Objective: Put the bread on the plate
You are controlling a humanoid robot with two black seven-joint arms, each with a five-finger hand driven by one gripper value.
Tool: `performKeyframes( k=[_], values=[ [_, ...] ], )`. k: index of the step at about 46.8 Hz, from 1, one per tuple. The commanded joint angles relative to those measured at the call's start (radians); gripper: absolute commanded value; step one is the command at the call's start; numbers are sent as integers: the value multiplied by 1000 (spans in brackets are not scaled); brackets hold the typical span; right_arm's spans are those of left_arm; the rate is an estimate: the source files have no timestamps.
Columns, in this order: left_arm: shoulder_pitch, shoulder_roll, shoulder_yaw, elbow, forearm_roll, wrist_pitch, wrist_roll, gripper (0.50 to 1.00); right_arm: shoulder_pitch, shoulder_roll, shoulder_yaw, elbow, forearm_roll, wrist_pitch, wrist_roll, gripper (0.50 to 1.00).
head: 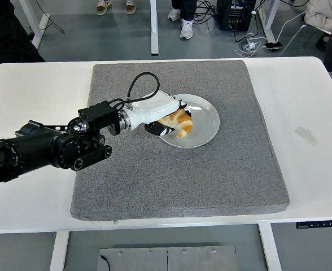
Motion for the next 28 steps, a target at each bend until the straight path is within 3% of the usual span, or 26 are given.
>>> performKeyframes(
  k=[1,19,23,24,28],
  values=[
    [1,0,1,2,0,0,0,500,0,0,1,0,0,0,0,1000],
    [9,0,1,5,-2,-2,0,500,0,0,1,0,0,0,0,1000],
    [9,0,-1,5,-2,-6,0,729,0,0,1,0,0,0,0,1000],
    [9,0,-1,5,-2,-6,0,766,0,0,-1,0,0,0,0,1000],
    [10,0,-1,5,-2,-9,0,826,0,0,-1,0,0,0,0,1000]
  ],
)
